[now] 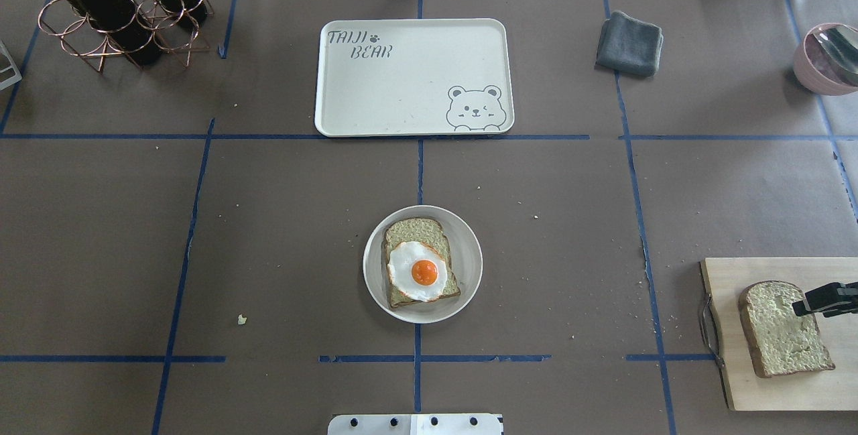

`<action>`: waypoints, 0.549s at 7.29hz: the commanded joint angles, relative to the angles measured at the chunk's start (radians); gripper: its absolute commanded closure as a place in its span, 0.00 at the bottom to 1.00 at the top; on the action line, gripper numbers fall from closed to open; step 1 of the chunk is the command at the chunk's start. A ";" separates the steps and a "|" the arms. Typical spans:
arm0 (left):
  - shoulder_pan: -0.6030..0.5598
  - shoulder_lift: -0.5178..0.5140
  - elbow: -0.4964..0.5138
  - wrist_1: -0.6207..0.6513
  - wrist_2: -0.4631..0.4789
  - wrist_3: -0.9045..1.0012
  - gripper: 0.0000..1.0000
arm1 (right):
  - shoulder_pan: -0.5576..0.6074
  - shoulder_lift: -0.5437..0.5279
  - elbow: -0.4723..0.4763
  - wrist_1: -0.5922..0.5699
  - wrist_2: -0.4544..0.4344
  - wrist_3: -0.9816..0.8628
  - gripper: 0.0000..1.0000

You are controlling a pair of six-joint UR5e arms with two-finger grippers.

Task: Make sandwich and place on tray
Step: 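Grasp the bread slice on the wooden board with the right gripper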

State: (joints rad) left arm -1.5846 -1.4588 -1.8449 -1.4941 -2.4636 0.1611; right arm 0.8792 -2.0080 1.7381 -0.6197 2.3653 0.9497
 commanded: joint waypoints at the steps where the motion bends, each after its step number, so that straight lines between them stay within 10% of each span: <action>1: 0.000 0.000 -0.002 0.000 -0.002 0.000 0.00 | -0.008 0.000 -0.006 0.000 0.000 0.000 0.41; 4: 0.000 0.000 -0.004 0.000 -0.003 0.000 0.00 | -0.020 -0.001 -0.012 0.000 0.000 0.001 0.42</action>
State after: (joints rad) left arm -1.5850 -1.4588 -1.8478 -1.4941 -2.4654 0.1604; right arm 0.8647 -2.0087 1.7289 -0.6197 2.3654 0.9505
